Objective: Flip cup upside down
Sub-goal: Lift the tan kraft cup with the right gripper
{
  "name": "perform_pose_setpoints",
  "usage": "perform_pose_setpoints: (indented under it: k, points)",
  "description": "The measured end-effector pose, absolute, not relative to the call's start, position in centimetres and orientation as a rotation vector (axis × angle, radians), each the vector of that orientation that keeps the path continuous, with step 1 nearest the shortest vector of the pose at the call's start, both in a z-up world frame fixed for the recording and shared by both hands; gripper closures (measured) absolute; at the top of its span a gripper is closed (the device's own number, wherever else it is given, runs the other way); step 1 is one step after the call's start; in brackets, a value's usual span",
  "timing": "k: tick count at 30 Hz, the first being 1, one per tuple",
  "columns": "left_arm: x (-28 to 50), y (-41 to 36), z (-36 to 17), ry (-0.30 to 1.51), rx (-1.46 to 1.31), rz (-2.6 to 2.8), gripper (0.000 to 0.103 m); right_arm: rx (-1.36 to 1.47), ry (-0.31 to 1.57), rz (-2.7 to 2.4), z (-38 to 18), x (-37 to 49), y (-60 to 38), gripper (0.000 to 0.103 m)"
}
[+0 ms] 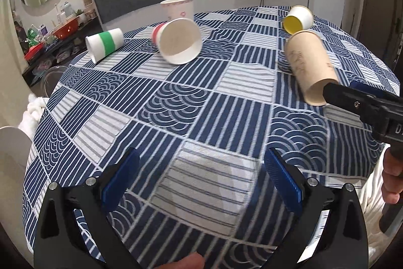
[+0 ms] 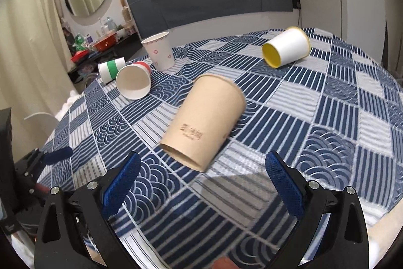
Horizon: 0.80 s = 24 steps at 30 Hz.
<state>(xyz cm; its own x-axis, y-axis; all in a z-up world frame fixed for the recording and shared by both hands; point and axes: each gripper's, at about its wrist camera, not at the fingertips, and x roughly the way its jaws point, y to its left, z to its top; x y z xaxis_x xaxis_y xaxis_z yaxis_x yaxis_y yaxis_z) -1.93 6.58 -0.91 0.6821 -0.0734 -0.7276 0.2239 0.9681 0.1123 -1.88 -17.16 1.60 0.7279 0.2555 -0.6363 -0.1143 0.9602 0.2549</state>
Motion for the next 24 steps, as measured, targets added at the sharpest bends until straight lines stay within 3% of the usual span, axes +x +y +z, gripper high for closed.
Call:
perform_pose_setpoints:
  k: [14,15,17,24]
  points:
    - [-0.2,10.0,-1.6,0.811,0.191,-0.166,0.006,0.263,0.754,0.009,-0.6,0.9,-14.0,0.009]
    - [-0.1,10.0,-1.6,0.813,0.190,-0.167,0.006,0.273,0.755,0.005,-0.7,0.9,-14.1,0.017]
    - [0.0,9.9,-1.8,0.819,0.186,-0.173,0.006,0.241,0.757,-0.024,-0.7,0.9,-14.1,0.050]
    - [-0.2,8.6,-1.5,0.816,0.196,-0.174,0.006,0.237,0.780,0.045,0.4,0.6,-16.3,0.052]
